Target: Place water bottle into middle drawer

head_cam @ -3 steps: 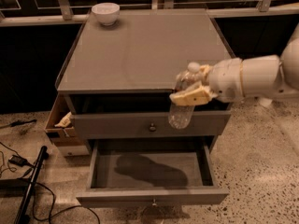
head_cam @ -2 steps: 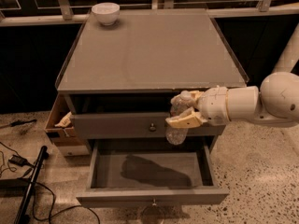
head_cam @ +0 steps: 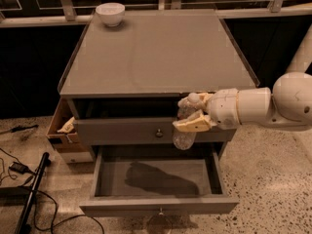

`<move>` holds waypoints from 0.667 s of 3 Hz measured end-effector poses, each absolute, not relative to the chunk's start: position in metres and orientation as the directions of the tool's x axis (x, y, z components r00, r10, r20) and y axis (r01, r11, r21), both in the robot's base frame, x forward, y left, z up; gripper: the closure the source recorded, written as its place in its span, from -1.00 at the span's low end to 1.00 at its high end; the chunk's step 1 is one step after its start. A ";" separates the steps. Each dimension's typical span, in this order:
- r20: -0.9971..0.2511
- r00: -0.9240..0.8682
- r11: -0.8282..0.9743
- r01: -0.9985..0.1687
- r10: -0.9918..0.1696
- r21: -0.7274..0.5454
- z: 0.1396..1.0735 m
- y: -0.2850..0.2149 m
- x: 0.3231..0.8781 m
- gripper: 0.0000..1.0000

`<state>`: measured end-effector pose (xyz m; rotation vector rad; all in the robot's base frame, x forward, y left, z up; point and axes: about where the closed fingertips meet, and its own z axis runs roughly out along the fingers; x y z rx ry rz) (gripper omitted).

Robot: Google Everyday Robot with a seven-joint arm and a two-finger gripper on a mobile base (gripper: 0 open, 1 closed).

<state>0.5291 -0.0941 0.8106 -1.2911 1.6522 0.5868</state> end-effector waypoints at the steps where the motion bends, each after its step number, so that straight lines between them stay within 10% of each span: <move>1: -0.854 0.025 0.327 -0.917 -0.520 -0.226 0.749 -0.102 0.528 1.00; 2: -0.854 0.032 0.324 -0.918 -0.520 -0.231 0.684 -0.104 0.526 1.00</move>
Offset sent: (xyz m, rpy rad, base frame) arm -0.0048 -0.0160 -0.2046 -0.0393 -0.0636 -0.0012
